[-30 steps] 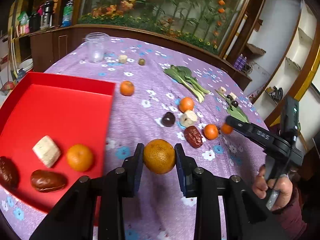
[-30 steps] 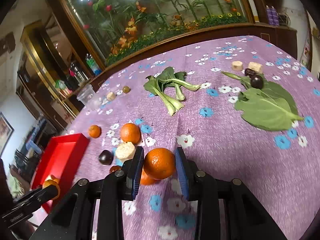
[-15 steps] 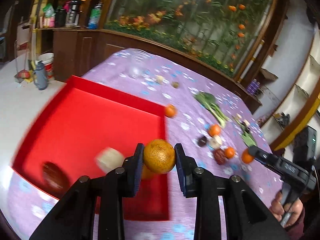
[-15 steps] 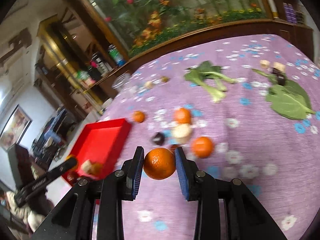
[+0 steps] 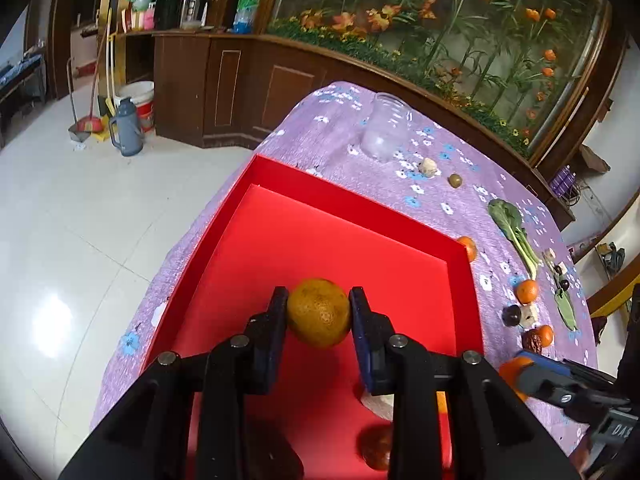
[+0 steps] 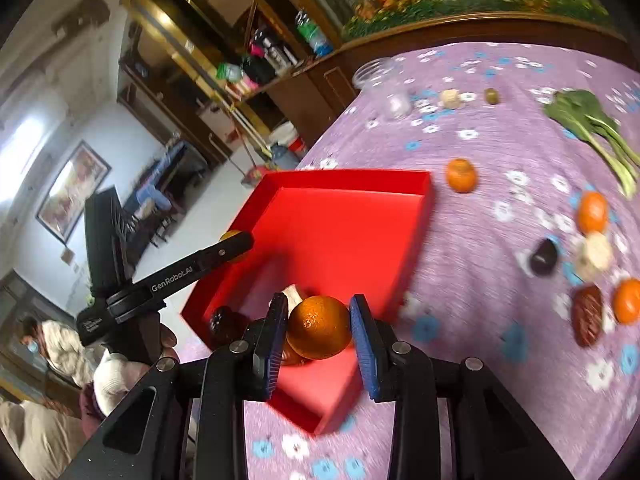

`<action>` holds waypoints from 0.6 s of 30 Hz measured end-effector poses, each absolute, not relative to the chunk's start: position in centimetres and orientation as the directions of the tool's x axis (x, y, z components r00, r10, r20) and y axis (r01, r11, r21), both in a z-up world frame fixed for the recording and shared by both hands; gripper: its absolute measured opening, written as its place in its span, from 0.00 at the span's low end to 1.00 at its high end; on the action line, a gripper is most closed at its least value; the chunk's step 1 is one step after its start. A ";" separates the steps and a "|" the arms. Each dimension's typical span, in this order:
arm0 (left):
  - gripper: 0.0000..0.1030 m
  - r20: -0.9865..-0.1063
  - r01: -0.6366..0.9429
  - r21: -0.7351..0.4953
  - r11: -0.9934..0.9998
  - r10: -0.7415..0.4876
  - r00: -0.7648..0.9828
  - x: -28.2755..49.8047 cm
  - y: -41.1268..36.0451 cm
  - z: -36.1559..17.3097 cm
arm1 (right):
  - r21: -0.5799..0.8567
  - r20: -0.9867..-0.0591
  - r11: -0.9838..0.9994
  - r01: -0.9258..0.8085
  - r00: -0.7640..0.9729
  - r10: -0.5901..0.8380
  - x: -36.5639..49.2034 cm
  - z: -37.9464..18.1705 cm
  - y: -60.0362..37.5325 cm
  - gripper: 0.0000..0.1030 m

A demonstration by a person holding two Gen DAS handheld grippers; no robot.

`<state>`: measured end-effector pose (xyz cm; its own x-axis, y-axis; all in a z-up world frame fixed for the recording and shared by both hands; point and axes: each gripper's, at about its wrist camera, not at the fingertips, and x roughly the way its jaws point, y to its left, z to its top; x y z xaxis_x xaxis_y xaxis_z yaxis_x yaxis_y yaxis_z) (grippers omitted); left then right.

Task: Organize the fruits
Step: 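Carry both citrus fruits over the red tray and open both tools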

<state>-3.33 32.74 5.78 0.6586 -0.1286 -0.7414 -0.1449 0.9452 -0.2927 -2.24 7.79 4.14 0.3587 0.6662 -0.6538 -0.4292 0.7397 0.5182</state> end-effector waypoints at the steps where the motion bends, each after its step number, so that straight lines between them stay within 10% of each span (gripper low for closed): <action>1: 0.29 -0.745 -0.145 -0.294 0.945 -0.132 0.654 -3.1 32.8 5.5 | 0.503 -0.670 0.748 -0.433 0.351 0.654 -1.6 3.8 8.9 0.34; 12: 0.30 -0.746 -0.191 -0.419 0.888 -0.216 0.630 -2.8 35.3 3.2 | 0.411 -0.763 0.807 -0.423 0.324 0.559 2.2 0.7 14.6 0.36; 18: 0.66 -0.688 -0.207 -0.501 0.840 -0.242 0.684 -5.4 35.9 5.0 | 0.367 -0.751 0.797 -0.480 0.352 0.558 1.0 1.2 15.1 0.39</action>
